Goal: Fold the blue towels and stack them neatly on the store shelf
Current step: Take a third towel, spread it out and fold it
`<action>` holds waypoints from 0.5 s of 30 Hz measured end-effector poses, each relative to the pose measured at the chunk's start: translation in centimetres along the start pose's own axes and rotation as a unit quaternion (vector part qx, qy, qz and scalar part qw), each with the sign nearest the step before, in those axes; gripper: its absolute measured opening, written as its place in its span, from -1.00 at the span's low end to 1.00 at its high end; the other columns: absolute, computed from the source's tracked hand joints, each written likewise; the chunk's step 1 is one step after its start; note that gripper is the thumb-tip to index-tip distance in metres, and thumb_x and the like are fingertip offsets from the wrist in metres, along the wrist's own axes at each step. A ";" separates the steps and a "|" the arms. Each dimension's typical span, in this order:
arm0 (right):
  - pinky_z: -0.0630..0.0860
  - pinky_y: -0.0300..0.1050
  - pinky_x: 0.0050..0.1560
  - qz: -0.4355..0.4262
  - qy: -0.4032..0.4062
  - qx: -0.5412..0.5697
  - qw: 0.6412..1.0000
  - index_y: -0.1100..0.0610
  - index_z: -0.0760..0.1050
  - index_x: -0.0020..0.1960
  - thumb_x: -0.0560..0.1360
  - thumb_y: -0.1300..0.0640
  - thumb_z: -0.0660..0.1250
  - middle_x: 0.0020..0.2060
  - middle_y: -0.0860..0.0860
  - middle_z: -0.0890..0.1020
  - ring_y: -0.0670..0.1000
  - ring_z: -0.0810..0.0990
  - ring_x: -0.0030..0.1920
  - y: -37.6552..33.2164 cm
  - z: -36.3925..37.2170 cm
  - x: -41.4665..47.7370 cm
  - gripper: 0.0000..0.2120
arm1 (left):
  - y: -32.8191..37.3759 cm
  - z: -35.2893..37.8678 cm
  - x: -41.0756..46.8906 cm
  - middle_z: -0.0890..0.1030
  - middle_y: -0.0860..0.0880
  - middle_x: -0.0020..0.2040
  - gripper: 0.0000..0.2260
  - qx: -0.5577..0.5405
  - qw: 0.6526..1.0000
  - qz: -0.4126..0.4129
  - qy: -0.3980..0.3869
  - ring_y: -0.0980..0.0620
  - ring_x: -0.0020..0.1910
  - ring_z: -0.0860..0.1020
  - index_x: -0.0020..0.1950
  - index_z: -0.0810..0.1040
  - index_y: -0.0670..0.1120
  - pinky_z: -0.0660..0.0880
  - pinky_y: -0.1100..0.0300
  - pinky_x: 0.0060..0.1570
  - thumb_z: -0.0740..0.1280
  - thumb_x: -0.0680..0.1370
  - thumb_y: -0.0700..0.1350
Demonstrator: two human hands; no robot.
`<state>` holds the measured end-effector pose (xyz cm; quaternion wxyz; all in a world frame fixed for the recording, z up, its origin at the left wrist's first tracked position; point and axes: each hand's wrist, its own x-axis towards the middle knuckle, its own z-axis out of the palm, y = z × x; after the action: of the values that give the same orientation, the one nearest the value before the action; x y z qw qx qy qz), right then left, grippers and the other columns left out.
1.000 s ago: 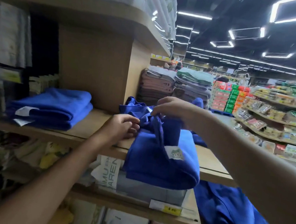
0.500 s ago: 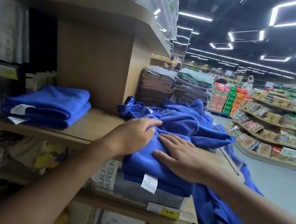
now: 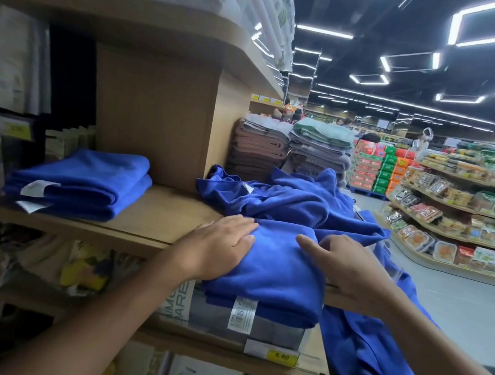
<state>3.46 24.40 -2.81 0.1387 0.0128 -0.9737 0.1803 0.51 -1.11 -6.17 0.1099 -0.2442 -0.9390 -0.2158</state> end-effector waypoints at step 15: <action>0.57 -0.10 -0.23 -0.133 0.074 0.456 0.877 -0.06 0.52 0.06 0.32 0.01 0.45 -0.11 -0.06 0.72 -0.04 0.70 -0.13 -10.9 -3.7 -0.5 -0.68 | -2.1 -4.8 -2.8 0.68 -0.07 0.21 -0.59 -0.692 0.704 -0.141 0.077 -0.01 0.10 0.69 0.30 0.57 -0.08 0.64 0.05 0.01 0.50 0.46 -0.11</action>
<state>5.76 15.53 4.18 0.2117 0.1904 -0.7600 0.5843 2.32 -6.16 -3.54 -0.0493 -0.0984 -0.5379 -0.8358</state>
